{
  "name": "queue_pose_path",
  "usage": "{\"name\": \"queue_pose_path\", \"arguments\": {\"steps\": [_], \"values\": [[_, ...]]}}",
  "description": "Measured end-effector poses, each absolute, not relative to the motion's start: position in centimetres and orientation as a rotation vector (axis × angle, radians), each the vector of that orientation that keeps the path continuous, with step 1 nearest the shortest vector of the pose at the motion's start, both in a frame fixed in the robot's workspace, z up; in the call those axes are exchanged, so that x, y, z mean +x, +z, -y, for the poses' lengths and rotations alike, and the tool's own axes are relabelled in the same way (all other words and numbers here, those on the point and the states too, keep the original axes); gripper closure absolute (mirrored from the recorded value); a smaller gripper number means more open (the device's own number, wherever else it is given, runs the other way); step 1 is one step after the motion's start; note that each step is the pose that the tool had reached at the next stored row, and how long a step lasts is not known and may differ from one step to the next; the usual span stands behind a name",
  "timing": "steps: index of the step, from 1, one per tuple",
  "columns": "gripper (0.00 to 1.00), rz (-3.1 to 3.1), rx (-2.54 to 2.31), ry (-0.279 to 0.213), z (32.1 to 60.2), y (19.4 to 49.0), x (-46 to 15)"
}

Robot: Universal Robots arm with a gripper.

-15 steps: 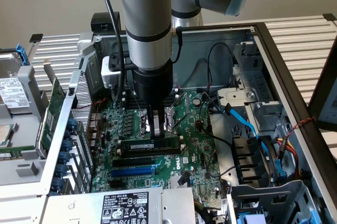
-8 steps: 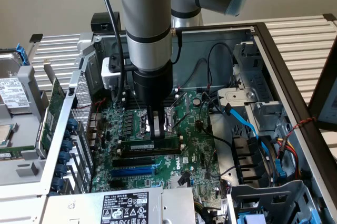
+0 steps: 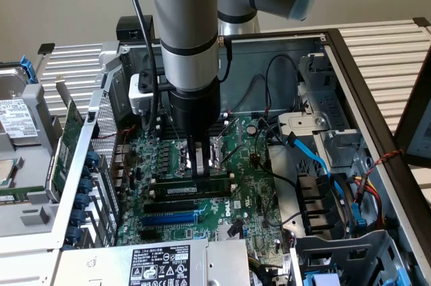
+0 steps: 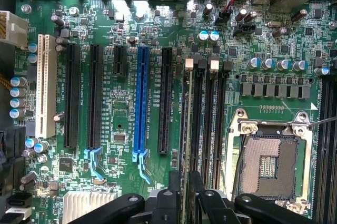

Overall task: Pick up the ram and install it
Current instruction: 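Insert the ram into the slot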

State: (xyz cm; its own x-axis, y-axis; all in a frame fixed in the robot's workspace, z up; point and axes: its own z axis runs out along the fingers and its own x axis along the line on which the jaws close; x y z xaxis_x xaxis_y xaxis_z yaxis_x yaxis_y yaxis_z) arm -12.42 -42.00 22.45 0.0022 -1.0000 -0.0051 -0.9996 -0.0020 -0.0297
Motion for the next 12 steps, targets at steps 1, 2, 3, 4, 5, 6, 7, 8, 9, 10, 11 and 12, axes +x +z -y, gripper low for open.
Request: {"name": "queue_pose_path", "arguments": {"steps": [1,2,3,4,5,6,7,8,9,10,11,12], "values": [[0.78,-2.202,-2.206,-0.027,42.0,22.5,-12.4],[0.78,-2.202,-2.207,-0.027,42.0,22.5,-12.4],[0.78,-2.202,-2.206,-0.027,42.0,22.6,-12.5],[0.78,-2.201,-2.206,-0.027,42.0,22.7,-12.5],[0.78,-2.202,-2.207,-0.027,42.0,22.8,-12.5],[0.78,-2.202,-2.207,-0.027,42.0,23.0,-12.5],[0.78,-2.202,-2.207,-0.026,42.0,23.1,-12.5],[0.78,-2.202,-2.207,-0.026,42.0,23.3,-12.5],[0.78,-2.202,-2.207,-0.026,42.0,23.5,-12.5],[0.78,-2.202,-2.207,-0.025,42.0,23.7,-12.5],[0.78,-2.203,-2.207,-0.025,42.0,23.8,-12.5],[0.78,-2.203,-2.207,-0.024,42.0,23.9,-12.6]]}}
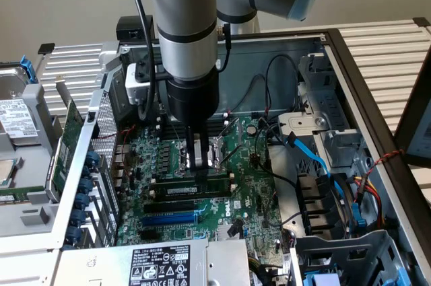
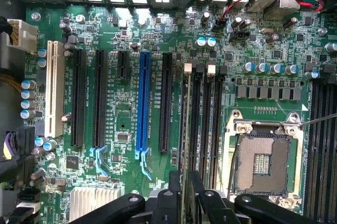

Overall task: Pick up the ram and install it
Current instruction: 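Insert the ram into the slot, then press down the ram until it locks into place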

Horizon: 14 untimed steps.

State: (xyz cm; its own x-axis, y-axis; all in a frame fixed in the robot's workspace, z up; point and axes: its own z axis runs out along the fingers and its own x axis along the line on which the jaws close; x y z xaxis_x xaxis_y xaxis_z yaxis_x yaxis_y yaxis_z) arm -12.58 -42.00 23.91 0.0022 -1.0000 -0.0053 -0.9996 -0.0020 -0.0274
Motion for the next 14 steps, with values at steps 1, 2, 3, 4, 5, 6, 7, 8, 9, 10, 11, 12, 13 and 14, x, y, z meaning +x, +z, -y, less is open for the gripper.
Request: {"name": "queue_pose_path", "arguments": {"steps": [1,2,3,4,5,6,7,8,9,10,11,12,13,14], "values": [[0.78,-2.203,-2.207,-0.024,42.0,24.0,-12.62],[0.78,-2.203,-2.207,-0.024,42.0,24.07,-12.67],[0.78,-2.202,-2.207,-0.024,42.01,24.11,-12.74],[0.78,-2.202,-2.207,-0.023,42.0,24.13,-12.81],[0.78,-2.202,-2.207,-0.023,42.0,24.15,-12.85],[0.78,-2.202,-2.207,-0.023,42.0,24.17,-12.87],[0.78,-2.202,-2.207,-0.023,42.0,24.2,-12.89],[0.78,-2.202,-2.207,-0.023,42.0,24.22,-12.9],[0.78,-2.202,-2.207,-0.023,42.0,24.24,-12.9],[0.78,-2.202,-2.207,-0.023,42.0,24.23,-12.9],[0.78,-2.202,-2.207,-0.023,42.0,24.24,-12.91],[0.78,-2.202,-2.207,-0.023,42.0,24.25,-12.93],[0.78,-2.202,-2.207,-0.023,42.0,24.26,-12.95],[0.78,-2.203,-2.208,-0.022,42.0,24.27,-13.0]]}}
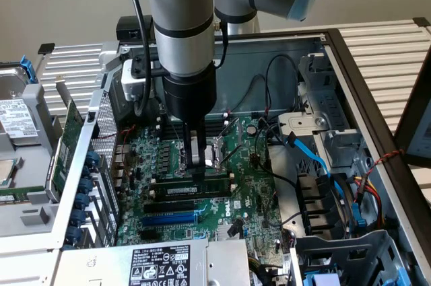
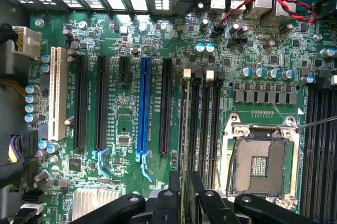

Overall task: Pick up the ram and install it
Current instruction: 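Press down the ram until it locks into place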

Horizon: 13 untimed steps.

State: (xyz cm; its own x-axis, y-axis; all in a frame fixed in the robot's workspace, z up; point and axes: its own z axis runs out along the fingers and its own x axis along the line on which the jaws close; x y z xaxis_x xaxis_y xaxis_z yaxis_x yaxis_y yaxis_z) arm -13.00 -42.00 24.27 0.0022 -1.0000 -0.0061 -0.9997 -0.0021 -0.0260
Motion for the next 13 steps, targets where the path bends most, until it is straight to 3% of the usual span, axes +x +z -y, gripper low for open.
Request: {"name": "queue_pose_path", "arguments": {"steps": [10,12,13], "values": [[0.78,-2.219,-2.223,0.013,41.94,24.36,-13.45],[0.8,-2.22,-2.225,0.017,41.78,24.34,-13.49],[0.87,-2.221,-2.226,0.017,41.72,24.32,-13.51]]}}
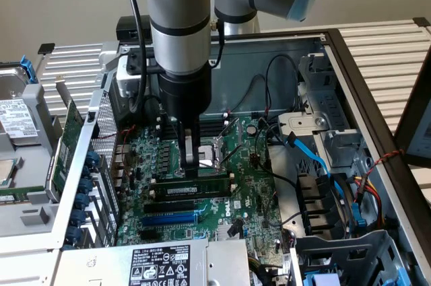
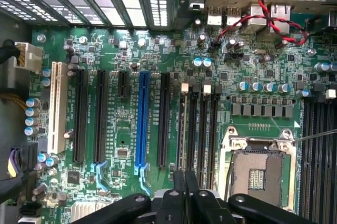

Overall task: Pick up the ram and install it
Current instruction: 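Press down the ram until it locks into place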

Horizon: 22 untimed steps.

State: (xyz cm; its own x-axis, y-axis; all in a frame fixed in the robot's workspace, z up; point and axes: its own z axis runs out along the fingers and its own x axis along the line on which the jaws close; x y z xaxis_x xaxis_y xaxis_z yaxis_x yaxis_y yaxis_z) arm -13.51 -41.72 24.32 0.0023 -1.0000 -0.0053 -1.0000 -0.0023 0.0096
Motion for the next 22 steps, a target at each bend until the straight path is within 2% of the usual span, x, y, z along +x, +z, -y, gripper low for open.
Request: {"name": "queue_pose_path", "arguments": {"steps": [1,8,22], "values": [[0.89,2.216,2.221,-0.016,41.68,24.28,-13.52],[0.89,2.207,2.21,0.002,41.63,23.93,-13.54],[0.89,2.207,2.21,0.002,41.6,23.45,-13.54]]}}
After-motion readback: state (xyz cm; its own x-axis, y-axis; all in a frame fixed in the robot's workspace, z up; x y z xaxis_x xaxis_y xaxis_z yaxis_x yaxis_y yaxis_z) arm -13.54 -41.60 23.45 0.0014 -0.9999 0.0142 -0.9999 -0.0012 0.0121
